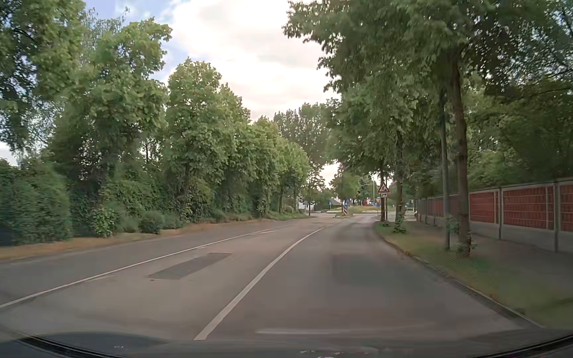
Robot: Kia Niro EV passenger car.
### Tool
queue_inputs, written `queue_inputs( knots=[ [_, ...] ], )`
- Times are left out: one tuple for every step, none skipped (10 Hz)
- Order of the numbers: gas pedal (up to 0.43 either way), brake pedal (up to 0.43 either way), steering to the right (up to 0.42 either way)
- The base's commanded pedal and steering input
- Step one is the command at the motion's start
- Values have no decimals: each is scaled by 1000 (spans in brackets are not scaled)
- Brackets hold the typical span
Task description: Follow the waypoints while adhering to traffic rules and regulations
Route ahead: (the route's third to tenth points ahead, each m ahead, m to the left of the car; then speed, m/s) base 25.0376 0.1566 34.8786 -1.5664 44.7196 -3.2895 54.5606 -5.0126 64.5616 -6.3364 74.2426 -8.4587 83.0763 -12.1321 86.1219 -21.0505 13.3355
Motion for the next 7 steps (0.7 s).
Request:
queue_inputs(
  knots=[
    [98,12,31],
    [98,12,31],
    [98,12,31],
    [98,12,31],
    [98,12,31],
    [98,12,31],
    [98,12,30]
  ],
)
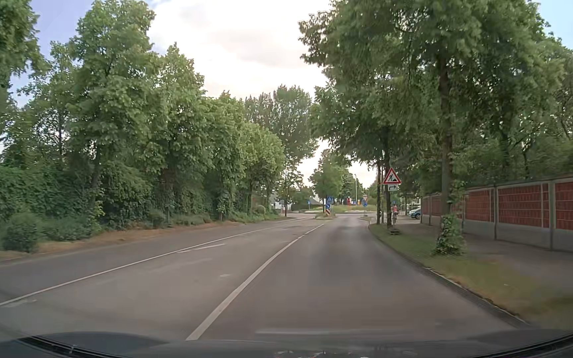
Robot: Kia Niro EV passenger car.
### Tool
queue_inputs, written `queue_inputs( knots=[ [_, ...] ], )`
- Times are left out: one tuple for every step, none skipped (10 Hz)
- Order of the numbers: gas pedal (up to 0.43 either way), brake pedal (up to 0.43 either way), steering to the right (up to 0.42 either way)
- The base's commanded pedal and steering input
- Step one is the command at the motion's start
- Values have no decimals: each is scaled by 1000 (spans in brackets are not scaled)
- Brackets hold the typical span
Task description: Follow the waypoints while adhering to traffic rules and regulations
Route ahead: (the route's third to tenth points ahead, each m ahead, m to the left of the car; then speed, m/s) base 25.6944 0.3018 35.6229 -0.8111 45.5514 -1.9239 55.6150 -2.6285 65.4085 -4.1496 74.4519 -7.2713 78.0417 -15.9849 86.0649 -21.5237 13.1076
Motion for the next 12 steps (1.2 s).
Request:
queue_inputs(
  knots=[
    [98,12,29],
    [98,12,29],
    [98,6,29],
    [87,12,28],
    [67,12,28],
    [39,12,27],
    [20,12,23],
    [8,12,22],
    [8,12,20],
    [8,12,21],
    [8,12,20],
    [0,12,21]
  ],
)
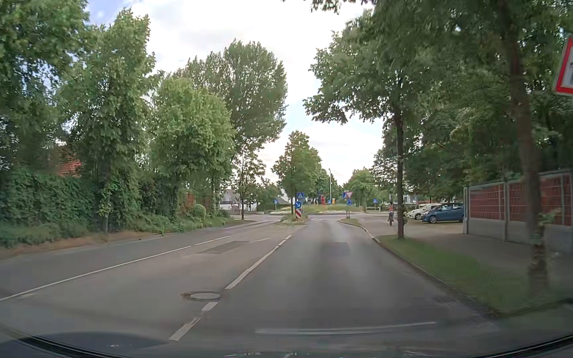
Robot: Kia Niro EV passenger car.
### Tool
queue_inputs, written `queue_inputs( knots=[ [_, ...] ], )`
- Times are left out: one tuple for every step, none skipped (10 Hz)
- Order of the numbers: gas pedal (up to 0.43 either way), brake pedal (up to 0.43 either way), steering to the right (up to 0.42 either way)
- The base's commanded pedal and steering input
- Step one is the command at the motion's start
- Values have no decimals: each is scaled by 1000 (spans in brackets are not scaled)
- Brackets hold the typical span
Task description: Follow the waypoints while adhering to traffic rules and regulations
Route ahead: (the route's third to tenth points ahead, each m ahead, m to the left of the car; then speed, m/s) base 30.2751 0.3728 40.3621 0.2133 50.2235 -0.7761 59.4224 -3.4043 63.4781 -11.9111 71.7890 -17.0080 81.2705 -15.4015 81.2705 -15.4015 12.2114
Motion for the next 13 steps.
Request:
queue_inputs(
  knots=[
    [0,12,20],
    [0,12,20],
    [0,12,21],
    [0,12,20],
    [0,12,19],
    [0,12,17],
    [0,12,15],
    [0,18,14],
    [0,49,14],
    [0,67,14],
    [0,73,13],
    [0,85,11],
    [0,91,6]
  ],
)
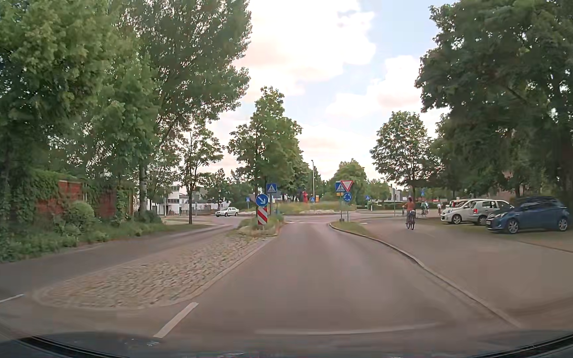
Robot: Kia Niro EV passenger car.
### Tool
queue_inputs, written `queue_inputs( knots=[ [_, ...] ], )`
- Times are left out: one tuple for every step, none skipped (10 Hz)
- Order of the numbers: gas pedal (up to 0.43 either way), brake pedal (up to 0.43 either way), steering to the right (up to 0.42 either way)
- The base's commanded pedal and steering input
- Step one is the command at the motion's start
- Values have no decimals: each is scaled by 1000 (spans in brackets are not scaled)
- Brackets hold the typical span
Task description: Follow the waypoints while adhering to traffic rules and regulations
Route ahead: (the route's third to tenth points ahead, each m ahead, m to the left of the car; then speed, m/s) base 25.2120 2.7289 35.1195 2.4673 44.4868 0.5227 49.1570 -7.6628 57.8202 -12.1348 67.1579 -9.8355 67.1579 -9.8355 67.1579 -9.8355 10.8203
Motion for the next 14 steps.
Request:
queue_inputs(
  knots=[
    [0,98,5],
    [0,104,5],
    [0,104,5],
    [0,140,4],
    [0,152,3],
    [0,171,1],
    [0,201,1],
    [0,220,1],
    [0,232,0],
    [0,244,-2],
    [0,250,-2],
    [0,256,-4],
    [0,256,-11],
    [0,262,-17]
  ],
)
